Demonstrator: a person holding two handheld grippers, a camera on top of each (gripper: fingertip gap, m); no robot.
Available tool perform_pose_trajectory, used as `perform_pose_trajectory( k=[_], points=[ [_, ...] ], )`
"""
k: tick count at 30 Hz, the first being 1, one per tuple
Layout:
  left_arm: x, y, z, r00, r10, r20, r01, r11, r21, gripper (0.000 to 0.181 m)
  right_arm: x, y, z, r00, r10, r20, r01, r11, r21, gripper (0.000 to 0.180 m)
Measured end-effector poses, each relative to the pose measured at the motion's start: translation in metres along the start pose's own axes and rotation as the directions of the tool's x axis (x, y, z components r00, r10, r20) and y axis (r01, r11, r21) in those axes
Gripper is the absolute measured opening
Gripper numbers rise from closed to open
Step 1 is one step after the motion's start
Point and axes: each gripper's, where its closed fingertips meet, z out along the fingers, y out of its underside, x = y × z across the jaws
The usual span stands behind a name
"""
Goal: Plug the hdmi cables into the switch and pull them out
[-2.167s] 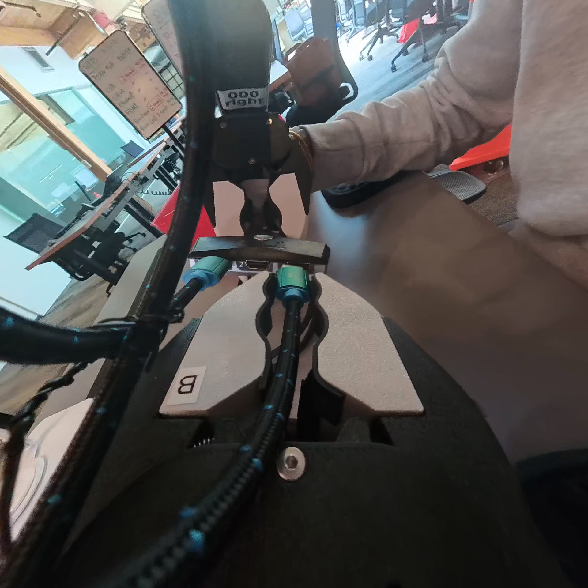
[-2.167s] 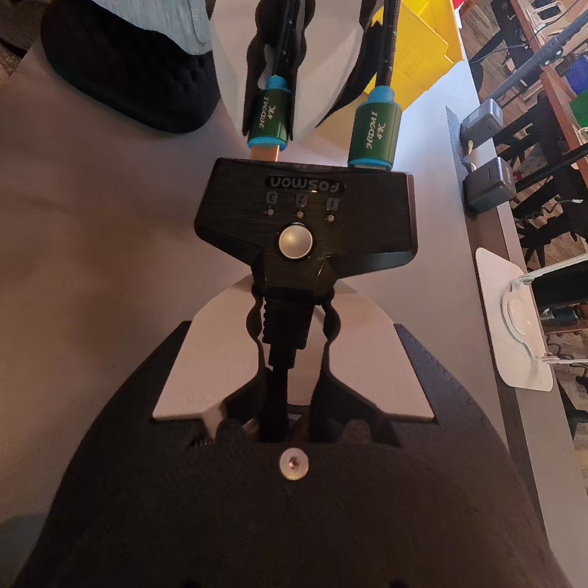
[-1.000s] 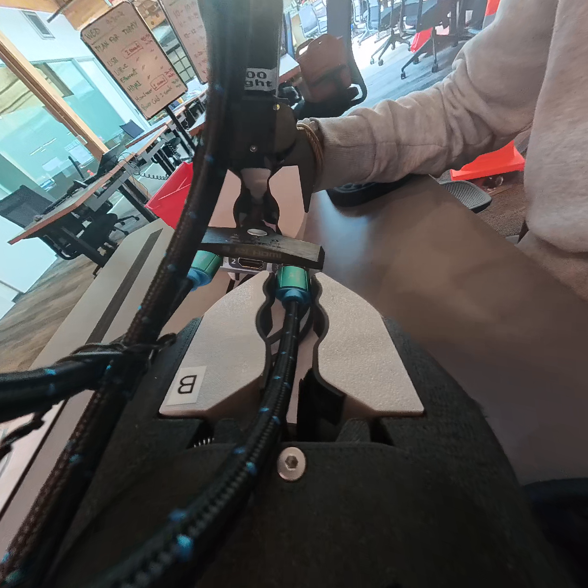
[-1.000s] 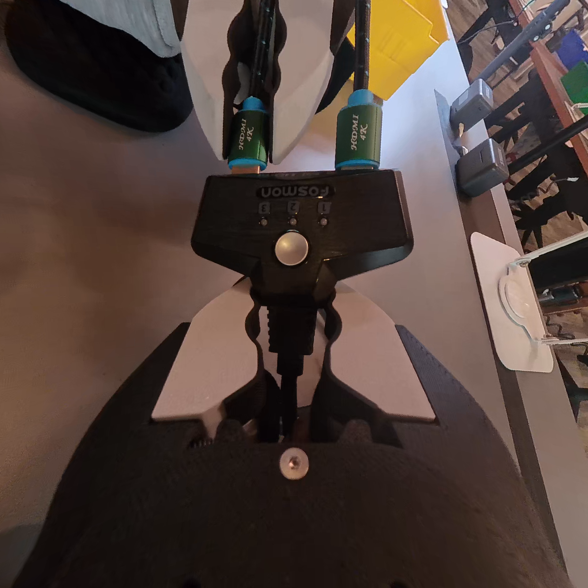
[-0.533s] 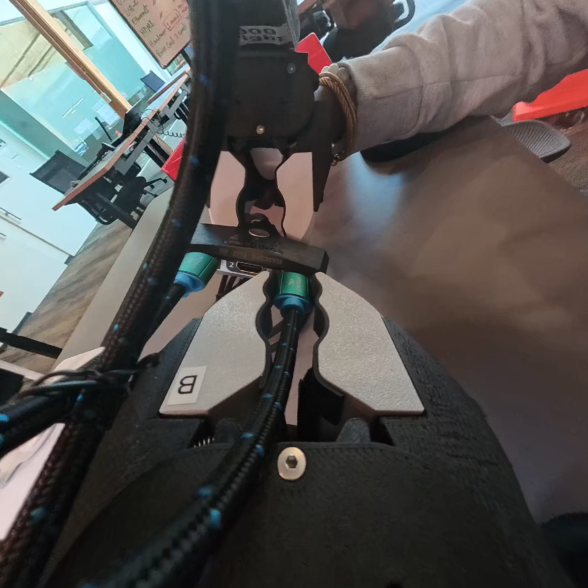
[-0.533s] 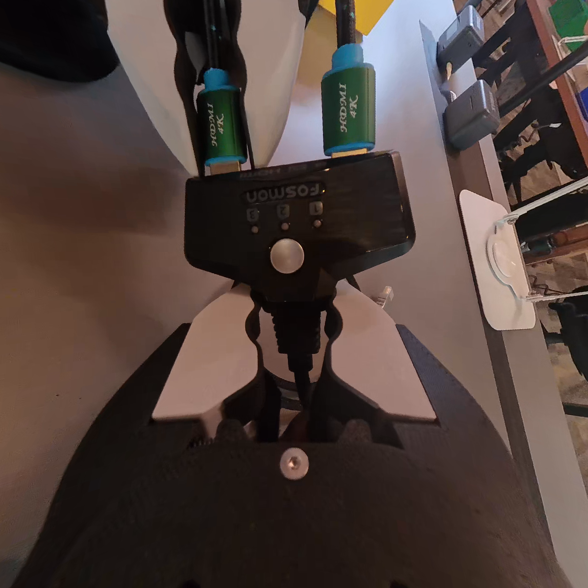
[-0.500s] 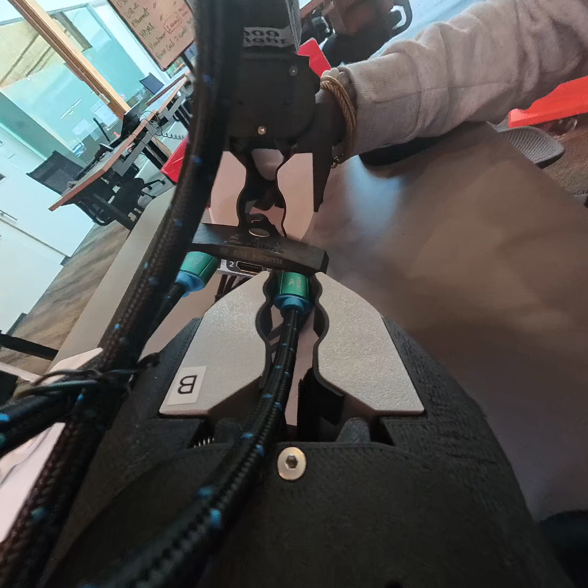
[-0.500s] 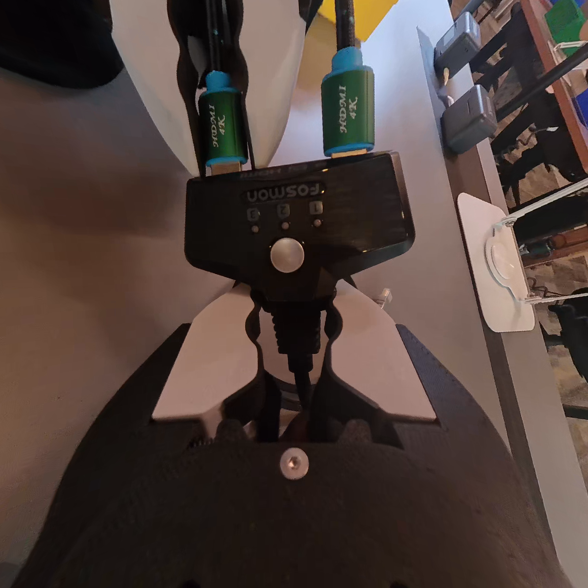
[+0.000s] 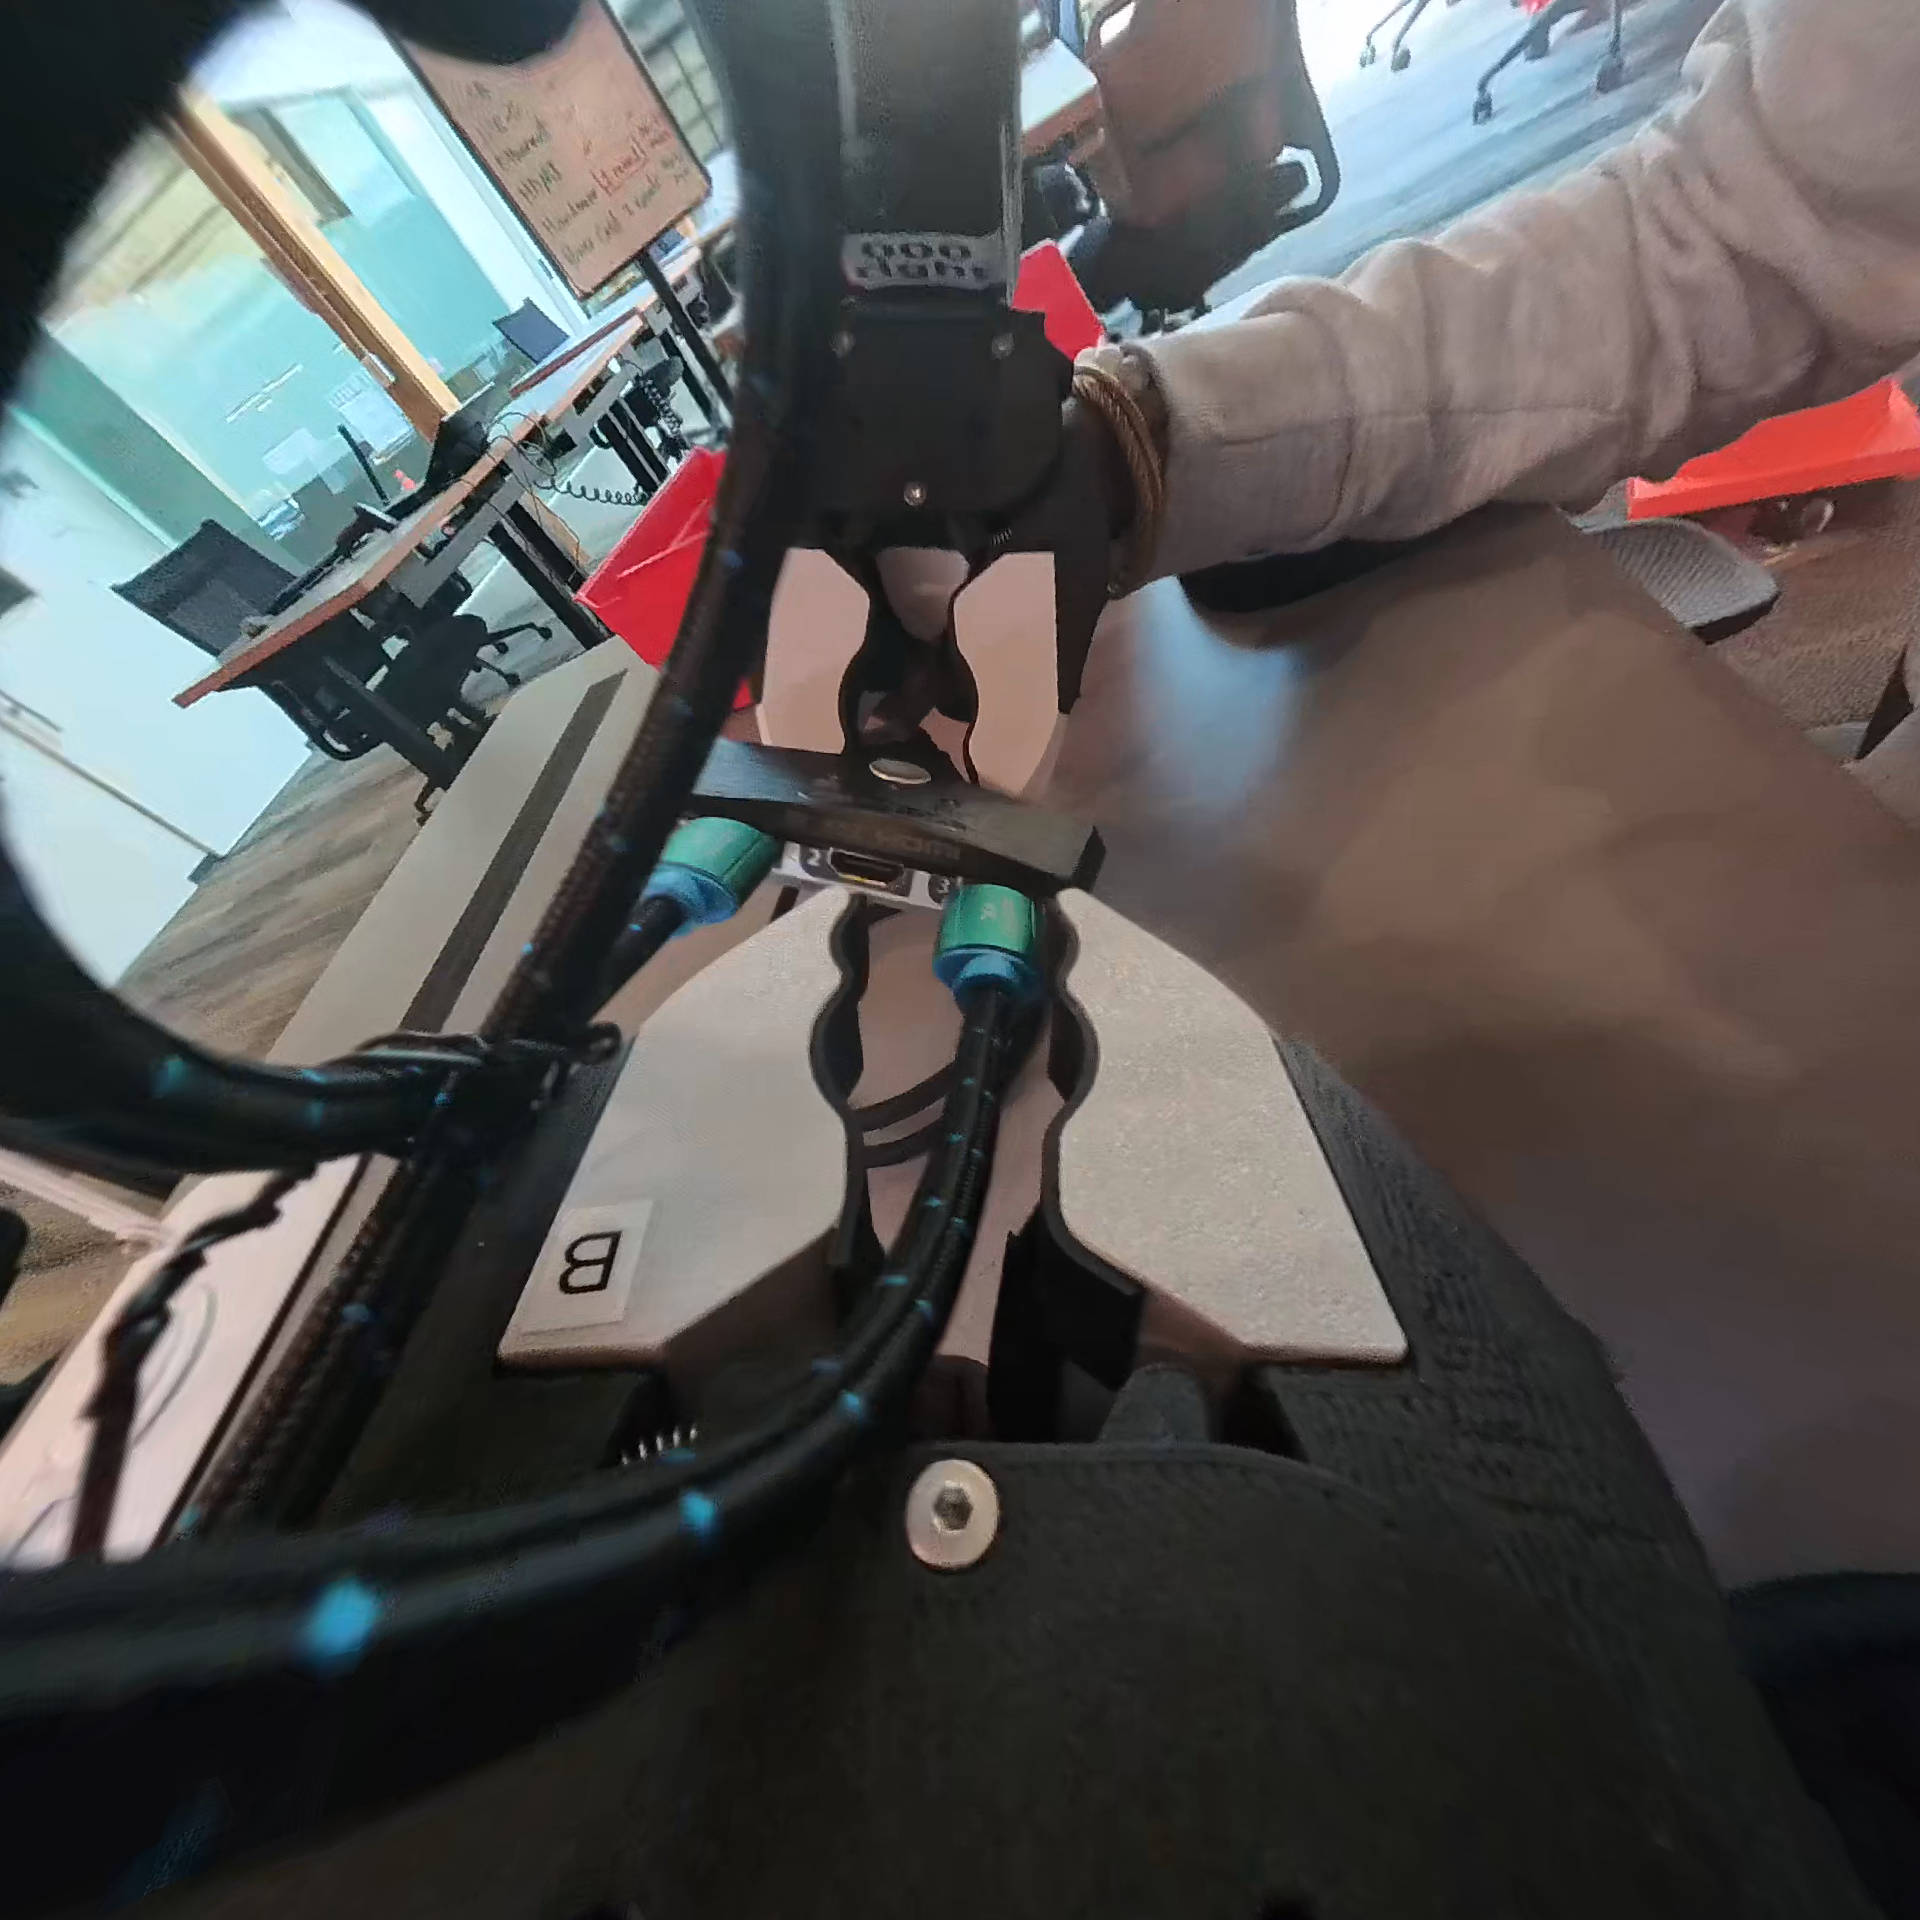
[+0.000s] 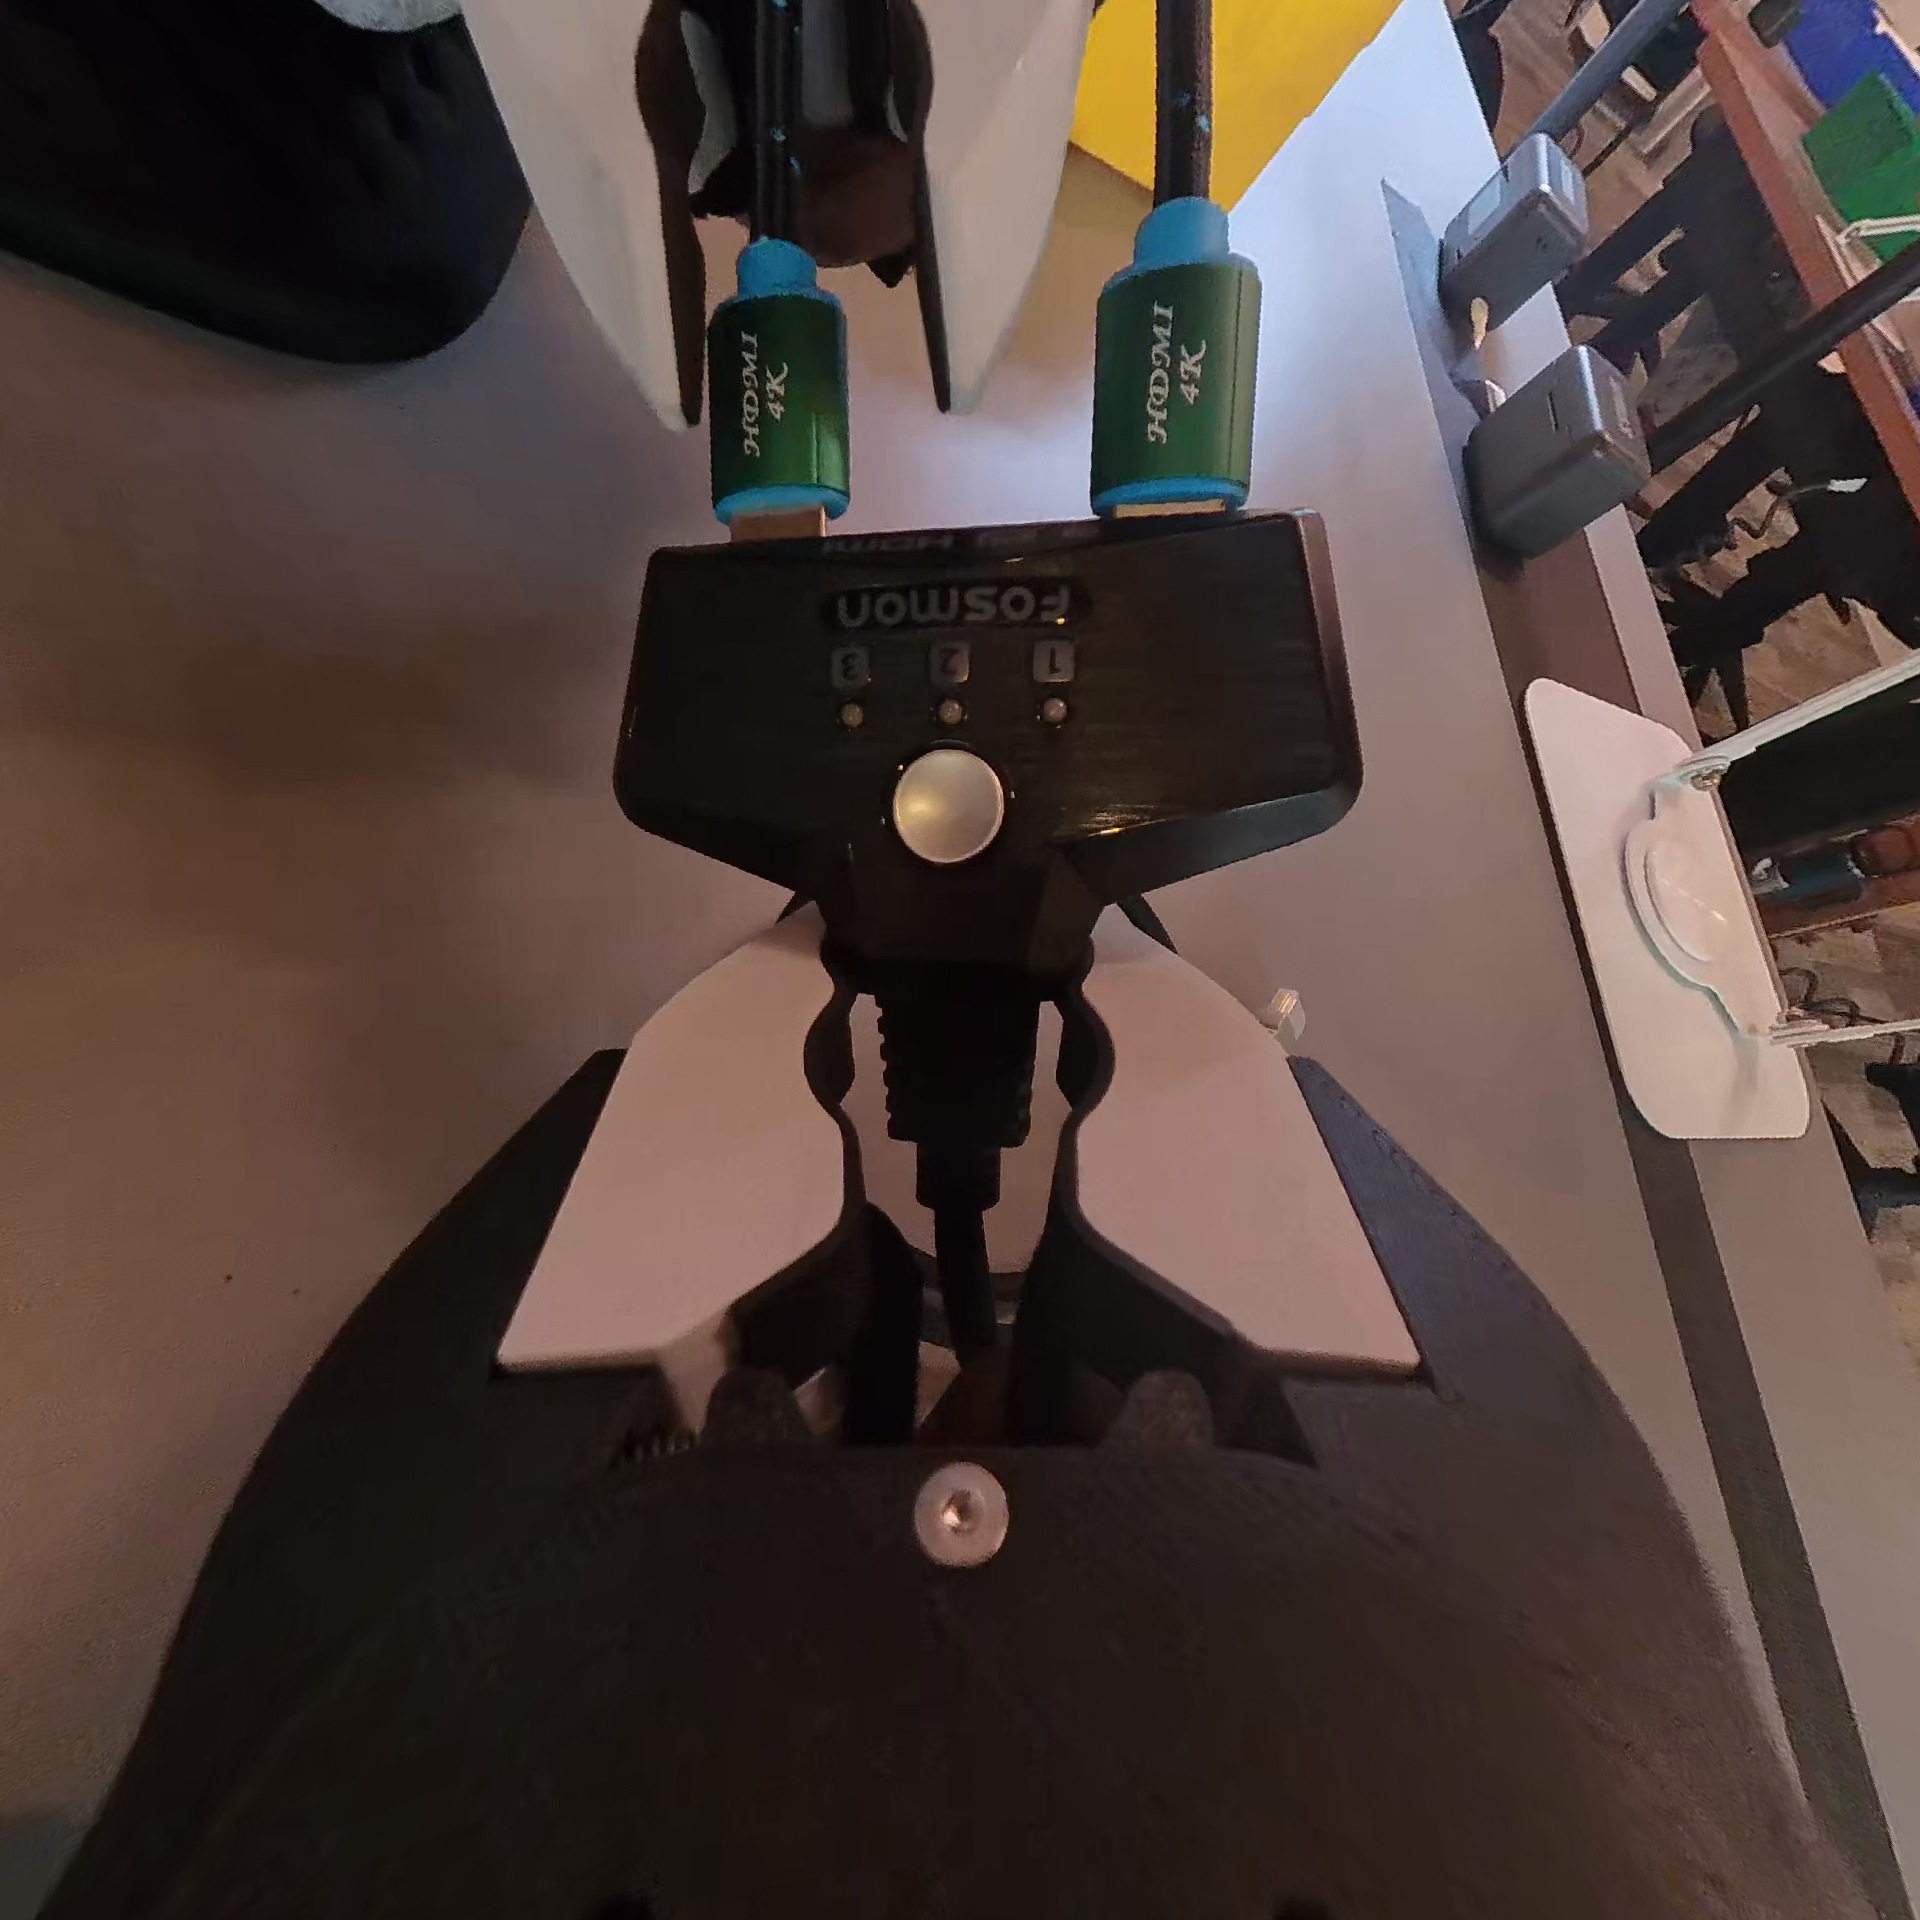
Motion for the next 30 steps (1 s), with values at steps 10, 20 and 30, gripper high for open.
perform_pose_trajectory(
  k=[10, 20, 30],
  points=[
    [0.011, 0.004, -0.005, 0.997, -0.016, -0.082, 0.013, 0.999, -0.034, 0.020, -0.006, -0.002, 0.000, 0.999, 0.014, 0.039, -0.014, 1.000, 0.015, 0.036],
    [0.010, 0.019, 0.001, 0.998, -0.015, -0.061, 0.007, 0.993, -0.121, 0.020, -0.003, 0.007, 0.008, 0.999, 0.046, 0.010, -0.046, 0.998, -0.040, 0.036],
    [0.003, 0.016, 0.001, 0.997, -0.074, -0.038, 0.072, 0.996, -0.047, 0.020, 0.004, 0.004, 0.007, 0.999, 0.035, -0.039, -0.037, 0.999, -0.034, 0.037]
  ],
)
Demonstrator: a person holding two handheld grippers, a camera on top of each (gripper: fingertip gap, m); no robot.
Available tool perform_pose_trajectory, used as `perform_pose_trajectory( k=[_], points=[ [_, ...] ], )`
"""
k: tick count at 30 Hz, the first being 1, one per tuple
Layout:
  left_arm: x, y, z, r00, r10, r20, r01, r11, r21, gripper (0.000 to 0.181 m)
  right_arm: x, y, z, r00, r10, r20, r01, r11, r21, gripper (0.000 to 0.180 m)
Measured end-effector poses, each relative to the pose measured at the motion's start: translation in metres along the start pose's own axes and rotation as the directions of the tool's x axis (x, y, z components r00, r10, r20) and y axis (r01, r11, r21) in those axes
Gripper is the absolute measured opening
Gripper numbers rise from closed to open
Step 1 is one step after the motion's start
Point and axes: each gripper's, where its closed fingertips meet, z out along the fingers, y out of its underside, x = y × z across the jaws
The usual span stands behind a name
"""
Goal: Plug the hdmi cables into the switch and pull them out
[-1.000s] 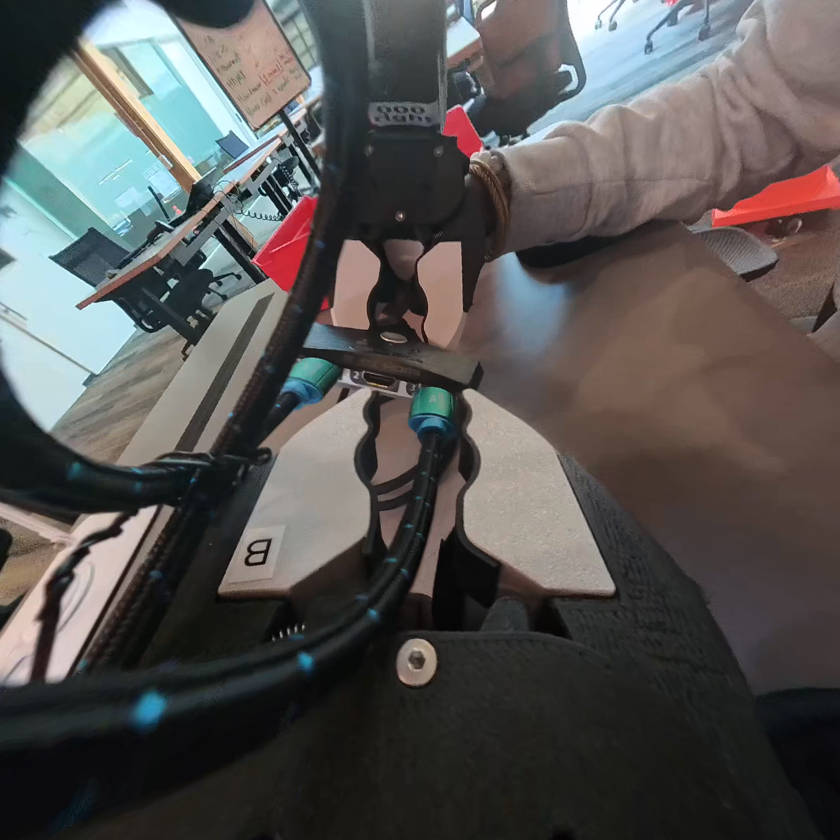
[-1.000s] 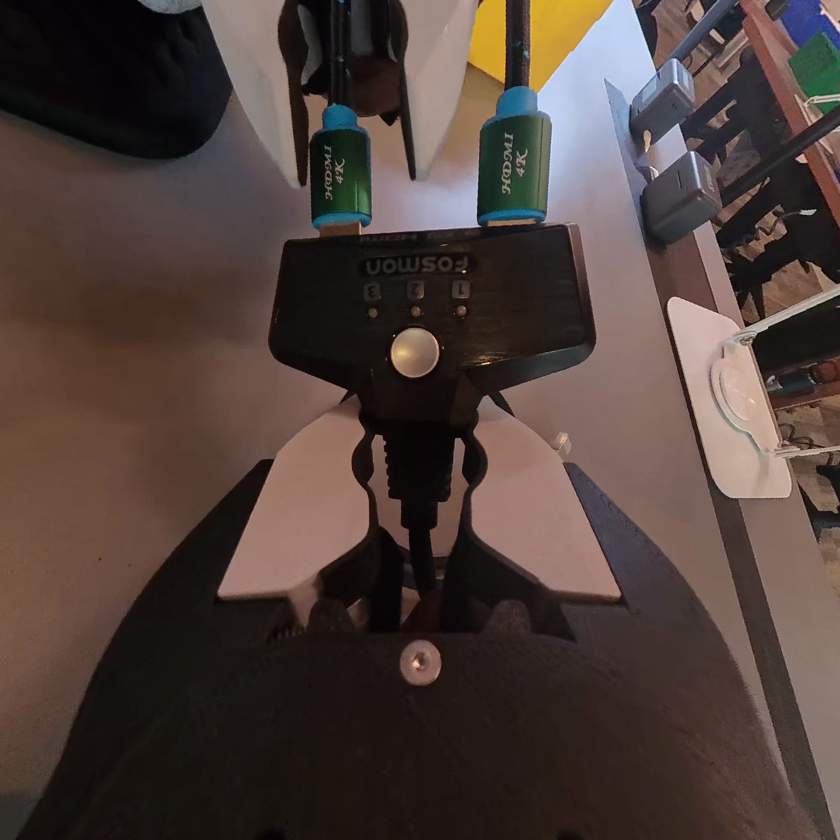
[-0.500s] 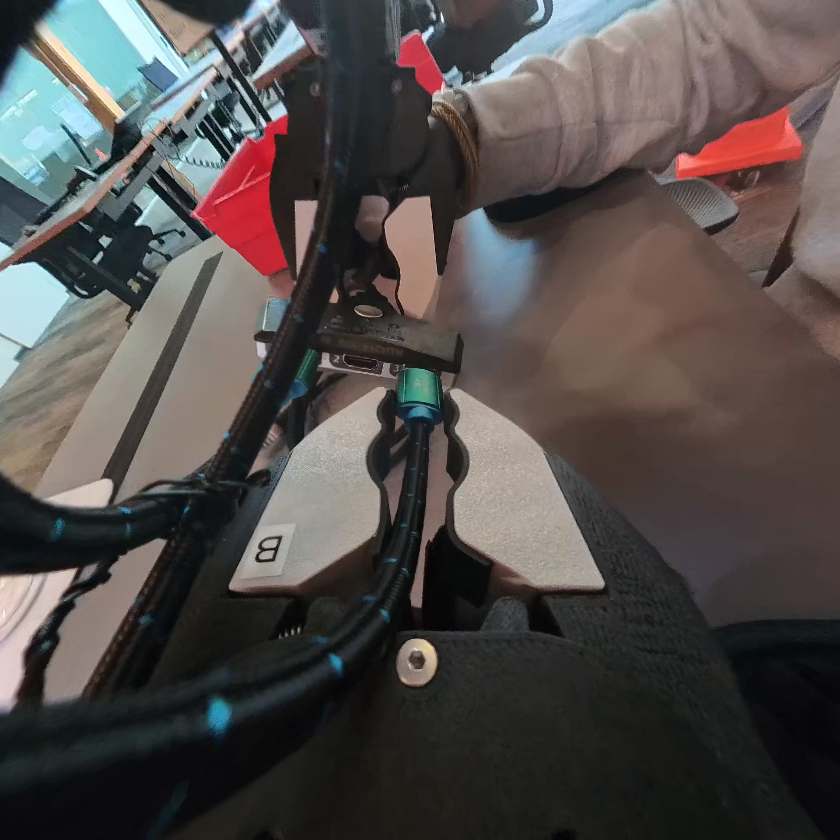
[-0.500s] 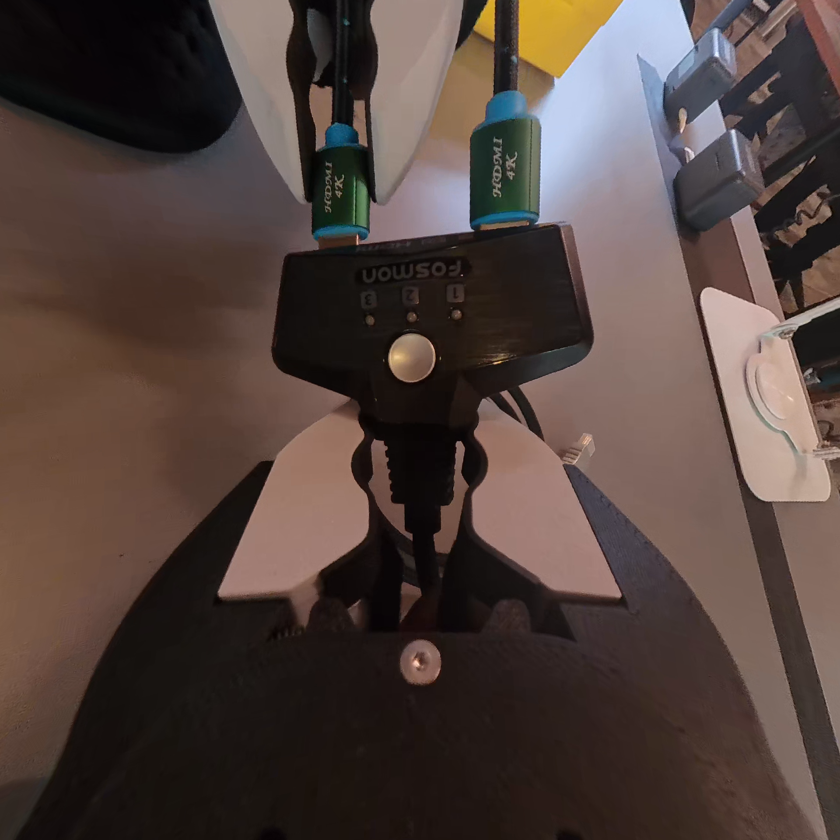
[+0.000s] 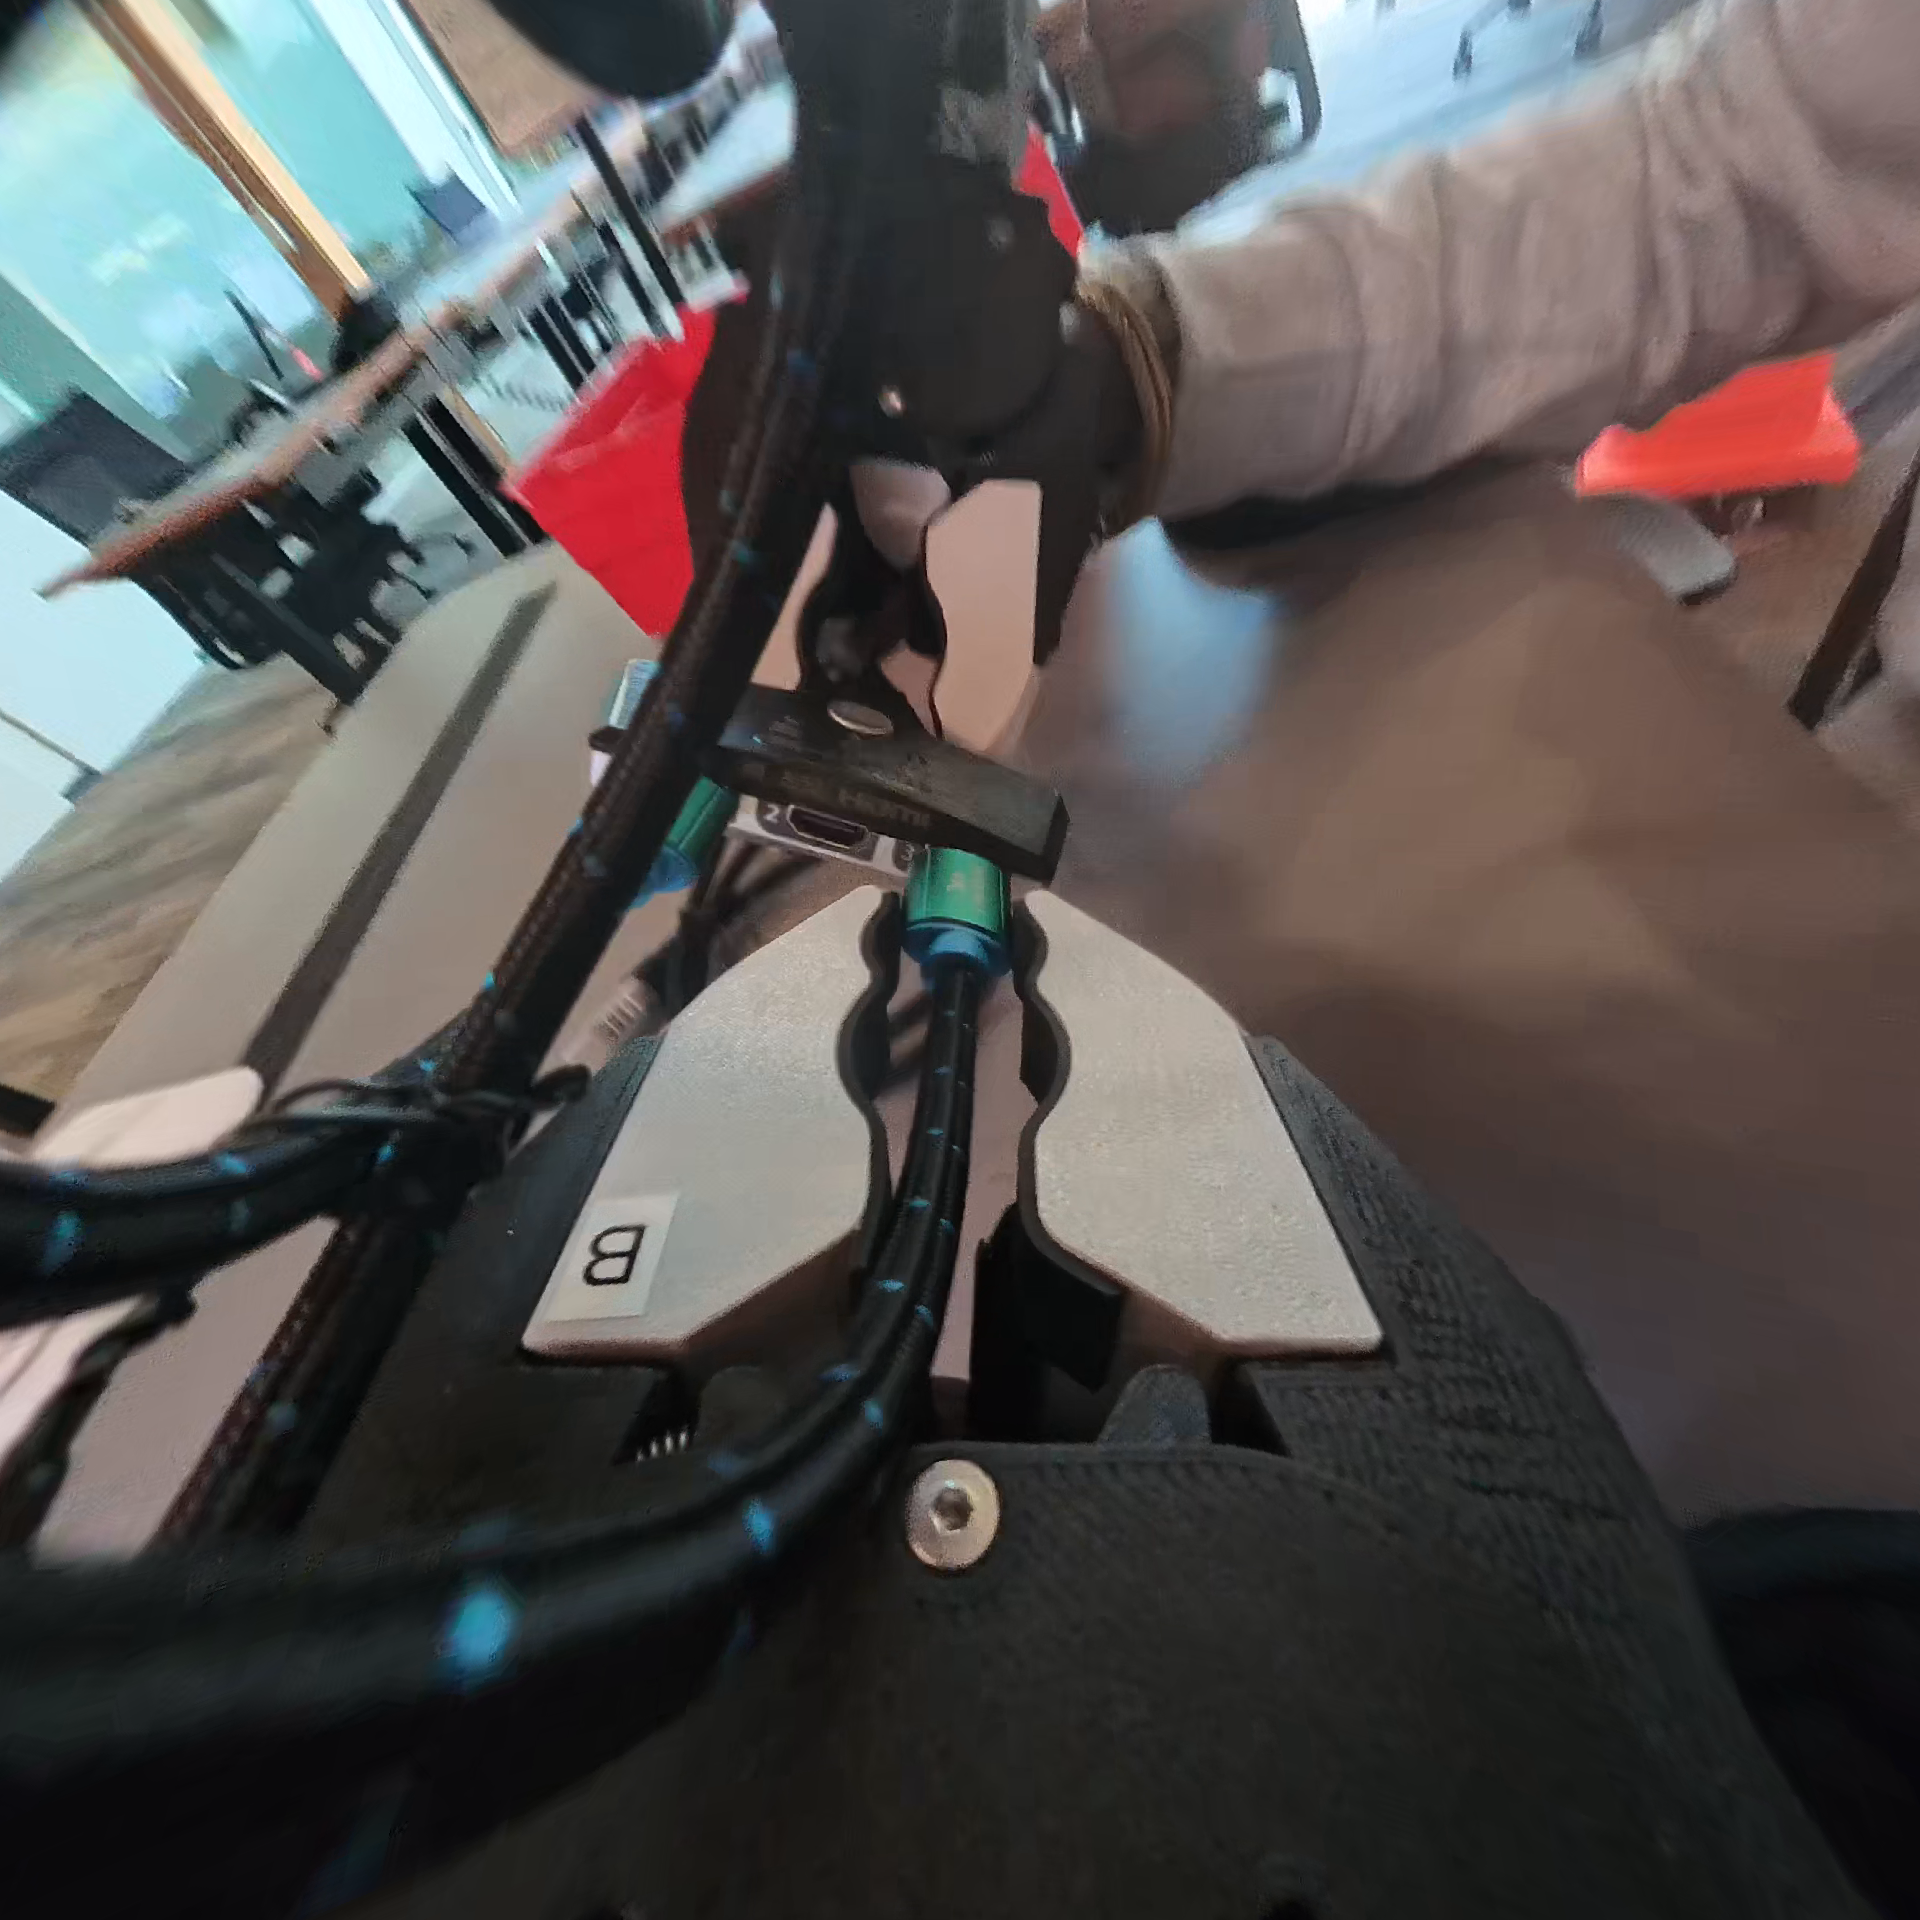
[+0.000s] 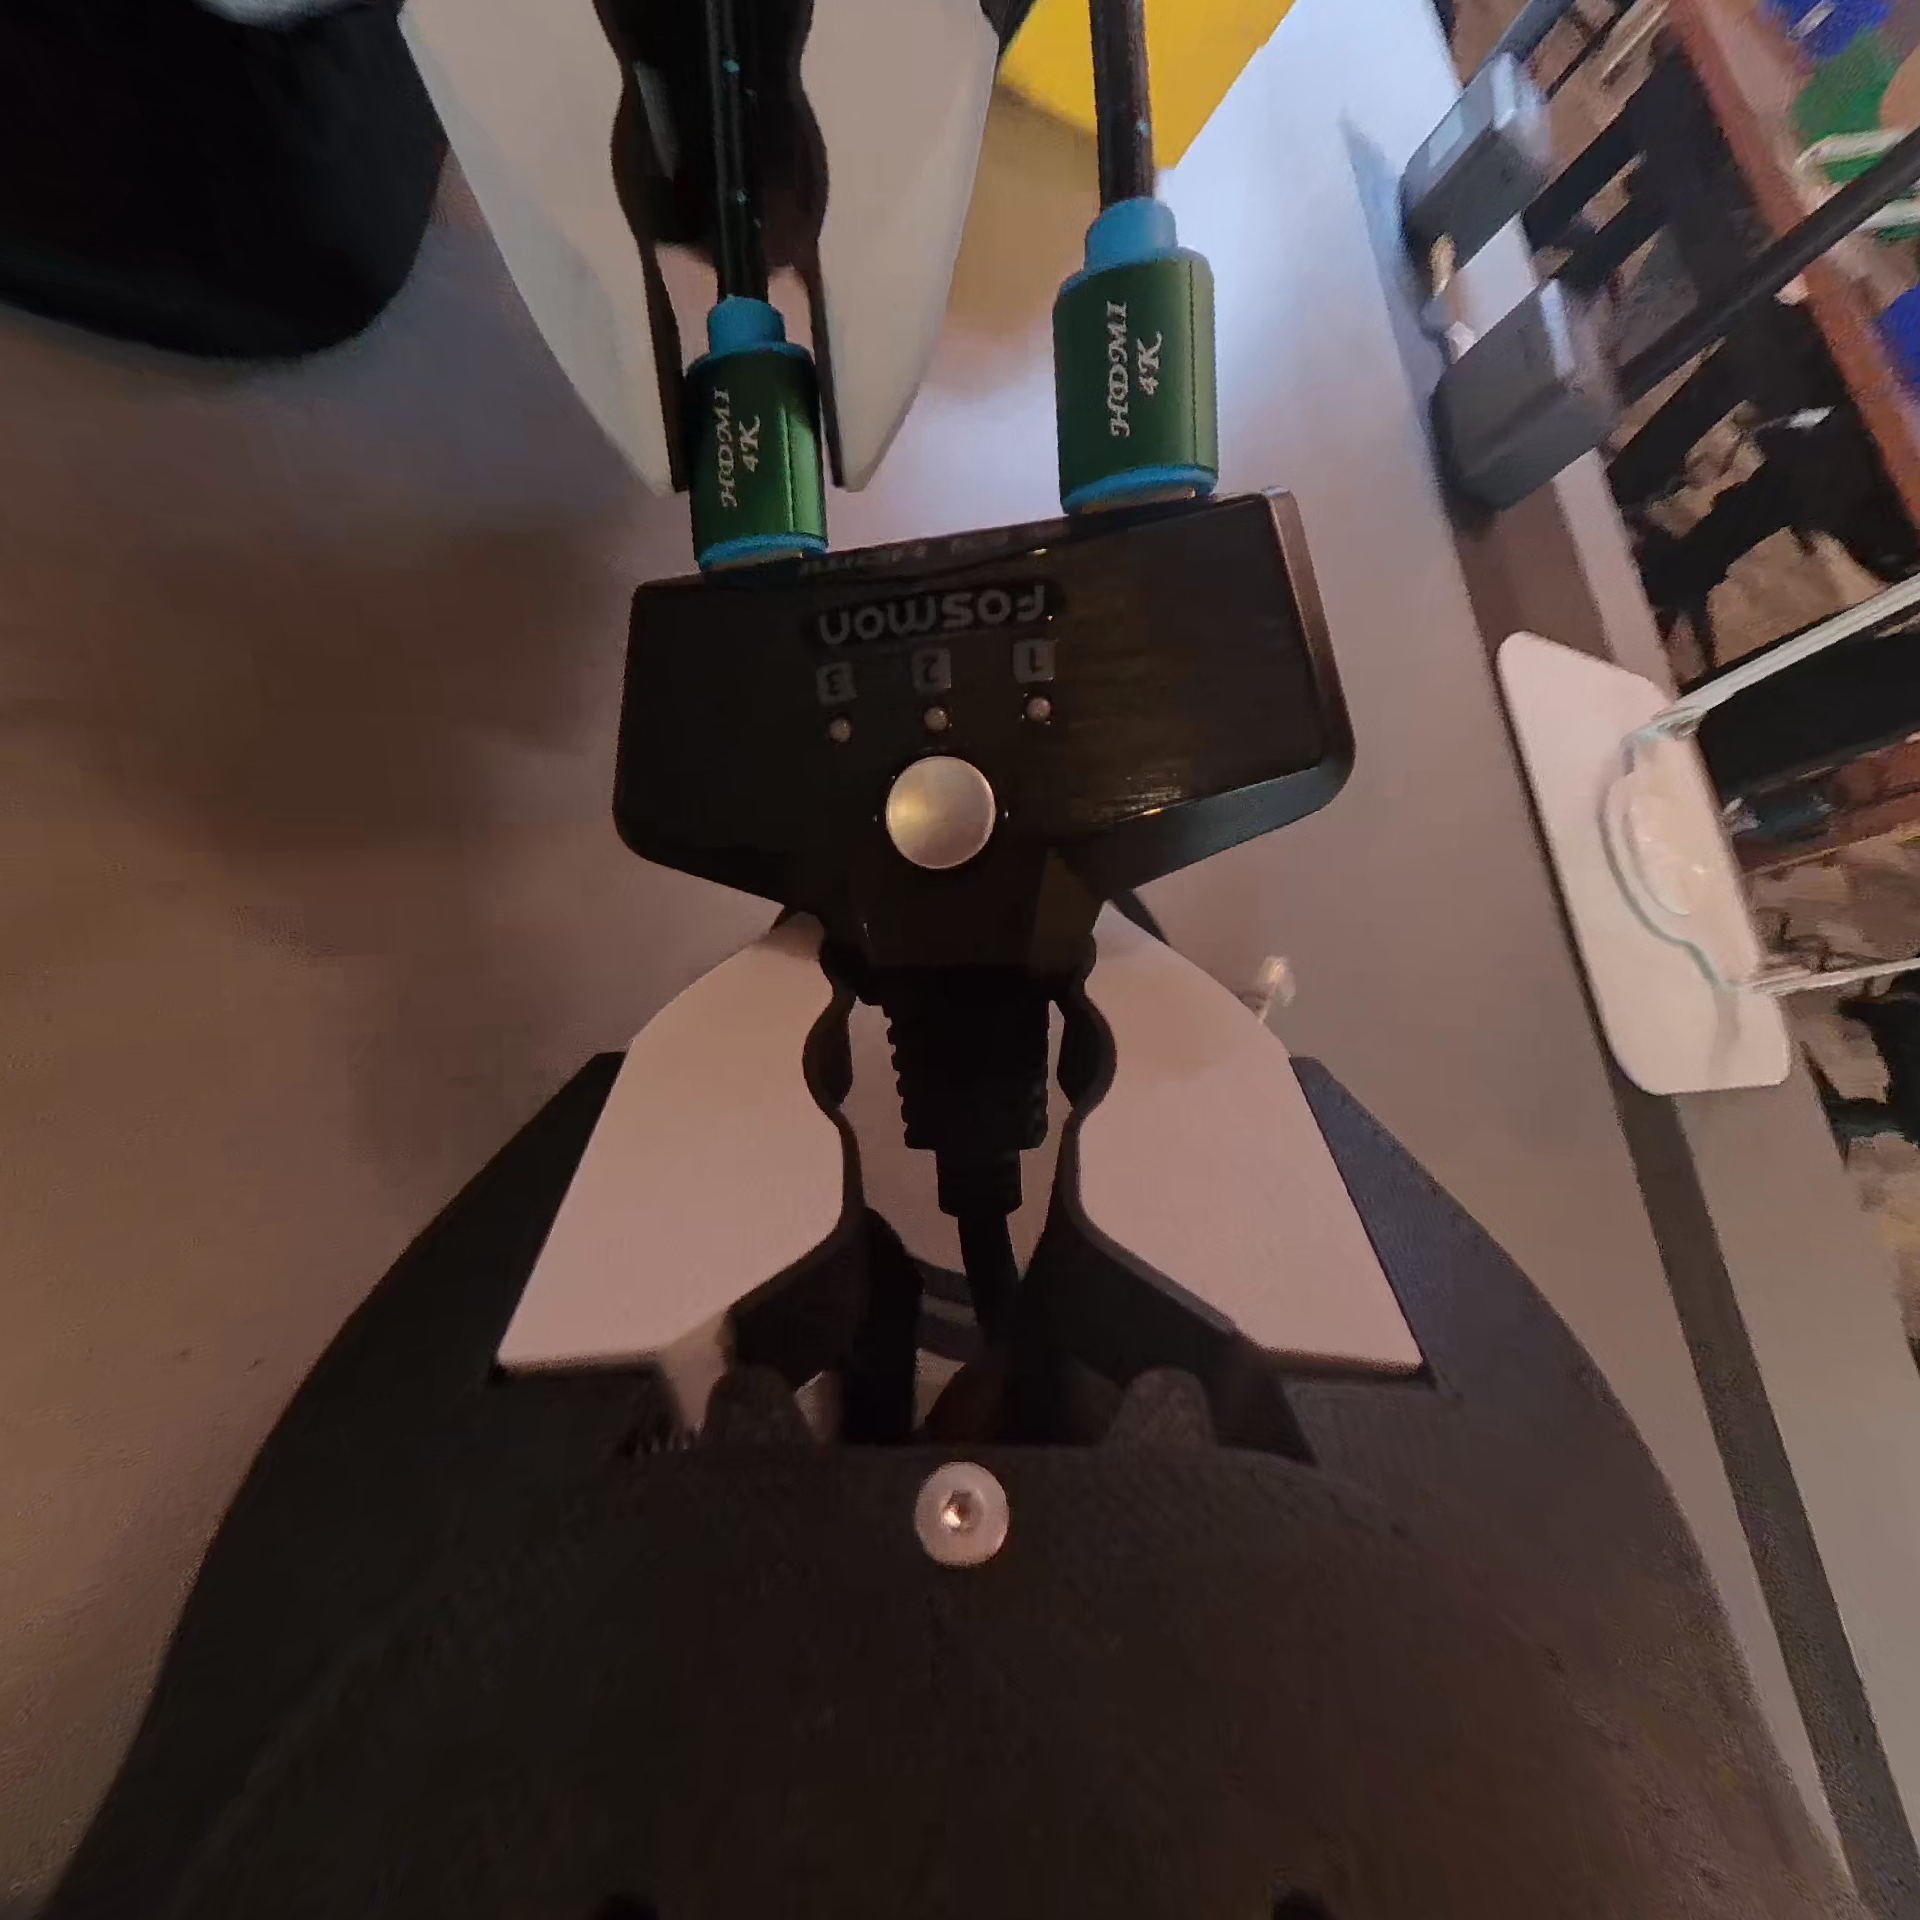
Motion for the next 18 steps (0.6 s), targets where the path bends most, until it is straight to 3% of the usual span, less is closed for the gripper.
perform_pose_trajectory(
  k=[3, 5, 10, 14, 18],
  points=[
    [-0.013, -0.030, -0.007, 0.994, 0.005, 0.109, -0.028, 0.979, 0.203, 0.034, 0.007, -0.012, -0.004, 0.999, 0.011, -0.041, -0.007, 0.997, 0.082, 0.036],
    [-0.019, -0.037, -0.011, 0.982, 0.030, 0.189, -0.075, 0.969, 0.235, 0.048, 0.014, -0.013, -0.008, 0.996, 0.012, -0.083, -0.003, 0.994, 0.110, 0.036],
    [-0.032, -0.053, -0.020, 0.931, 0.075, 0.358, -0.188, 0.937, 0.294, 0.054, 0.049, -0.031, -0.040, 0.971, 0.141, -0.195, -0.084, 0.958, 0.274, 0.035],
    [-0.043, -0.057, -0.029, 0.898, 0.042, 0.438, -0.204, 0.921, 0.331, 0.054, 0.096, -0.064, -0.091, 0.927, 0.274, -0.254, -0.138, 0.883, 0.449, 0.034],
    [-0.050, -0.055, -0.034, 0.884, 0.018, 0.467, -0.193, 0.924, 0.329, 0.054, 0.153, -0.097, -0.166, 0.856, 0.328, -0.400, -0.070, 0.839, 0.539, 0.033]
  ],
)
